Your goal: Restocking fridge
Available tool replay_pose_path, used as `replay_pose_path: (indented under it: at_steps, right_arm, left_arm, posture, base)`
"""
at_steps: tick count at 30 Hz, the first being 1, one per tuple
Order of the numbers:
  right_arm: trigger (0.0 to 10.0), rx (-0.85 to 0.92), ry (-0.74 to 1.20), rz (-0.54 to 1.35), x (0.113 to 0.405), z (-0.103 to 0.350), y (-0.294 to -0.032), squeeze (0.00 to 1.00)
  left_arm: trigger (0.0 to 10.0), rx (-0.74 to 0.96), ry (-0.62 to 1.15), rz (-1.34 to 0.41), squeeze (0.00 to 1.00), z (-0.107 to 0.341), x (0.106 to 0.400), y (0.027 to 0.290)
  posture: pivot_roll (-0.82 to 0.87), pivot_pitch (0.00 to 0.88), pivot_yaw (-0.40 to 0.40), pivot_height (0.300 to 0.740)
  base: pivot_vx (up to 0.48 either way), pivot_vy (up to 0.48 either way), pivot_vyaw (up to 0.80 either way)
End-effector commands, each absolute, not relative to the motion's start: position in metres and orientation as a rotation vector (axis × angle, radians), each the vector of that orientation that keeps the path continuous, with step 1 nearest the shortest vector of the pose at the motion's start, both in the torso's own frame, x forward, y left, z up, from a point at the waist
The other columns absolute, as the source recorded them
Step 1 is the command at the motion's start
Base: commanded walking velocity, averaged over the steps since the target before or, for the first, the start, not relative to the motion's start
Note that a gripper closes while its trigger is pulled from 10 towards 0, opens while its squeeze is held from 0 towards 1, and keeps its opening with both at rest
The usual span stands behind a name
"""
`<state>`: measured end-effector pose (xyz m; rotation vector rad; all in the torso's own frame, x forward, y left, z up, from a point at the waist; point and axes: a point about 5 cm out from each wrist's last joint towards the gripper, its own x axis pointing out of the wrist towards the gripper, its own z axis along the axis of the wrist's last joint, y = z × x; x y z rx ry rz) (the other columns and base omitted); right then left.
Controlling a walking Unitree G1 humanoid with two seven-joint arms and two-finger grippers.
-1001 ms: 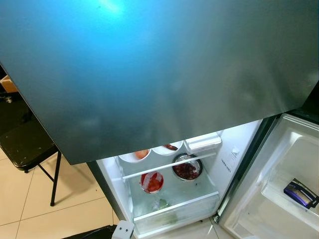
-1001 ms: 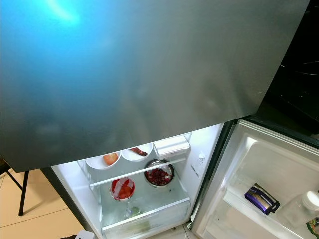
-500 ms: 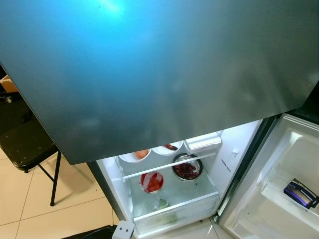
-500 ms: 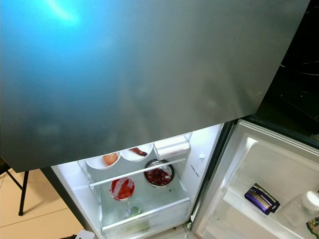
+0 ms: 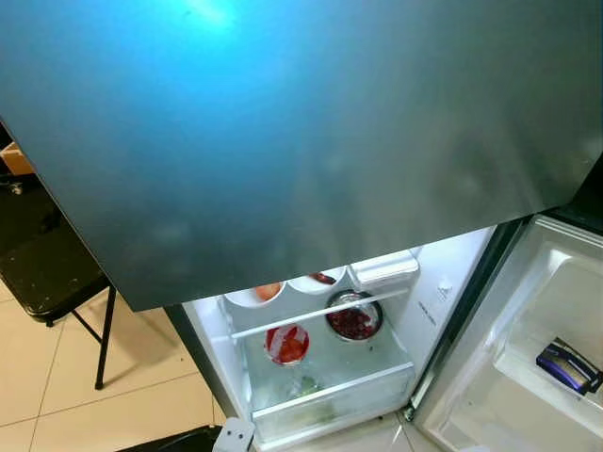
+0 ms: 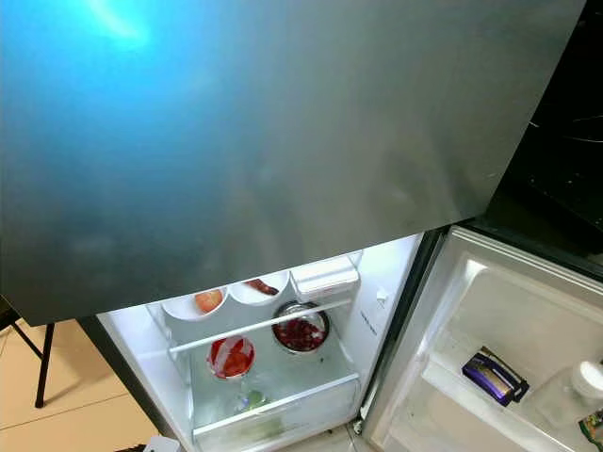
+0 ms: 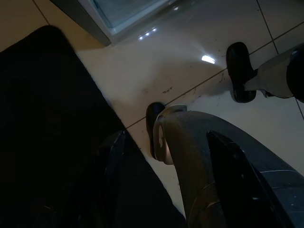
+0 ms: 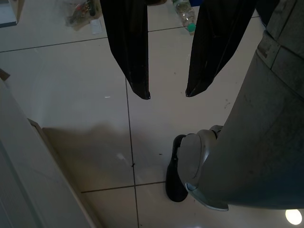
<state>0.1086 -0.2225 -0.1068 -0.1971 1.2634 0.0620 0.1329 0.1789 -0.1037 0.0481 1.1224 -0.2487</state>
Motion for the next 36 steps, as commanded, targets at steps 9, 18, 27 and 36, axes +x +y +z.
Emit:
replay_pose_path:
  at_steps: [9, 18, 27, 36]
  right_arm:
    - [10.0, -0.192, 1.275, 0.061, 0.1059, -0.1078, -0.2211, 0.0]
    - [10.0, -0.191, 1.272, 0.062, 0.1071, -0.1076, -0.2205, 0.0]
    - [10.0, -0.188, 1.277, 0.062, 0.105, -0.1083, -0.2197, 0.0]
    - [10.0, -0.185, 1.278, 0.059, 0.1046, -0.1085, -0.2195, 0.0]
  left_arm:
    - [10.0, 0.045, 1.139, -0.253, 0.0, -0.1052, 0.1293, 0.1772]
    - [10.0, 0.045, 1.136, -0.251, 0.0, -0.1047, 0.1306, 0.1776]
    - [10.0, 0.043, 1.138, -0.252, 0.0, -0.105, 0.1297, 0.1774]
    - [10.0, 0.043, 1.138, -0.252, 0.0, -0.105, 0.1296, 0.1773]
  posture:
    - [0.01, 0.0, -0.022, 0.74]
    - [0.01, 0.0, -0.021, 0.74]
    - [0.01, 0.0, -0.02, 0.74]
    - [0.01, 0.0, -0.019, 0.74]
  base:
    - [0.0, 0.0, 0.0]
    - [0.0, 0.0, 0.0]
    - [0.0, 0.0, 0.0]
    - [0.0, 0.0, 0.0]
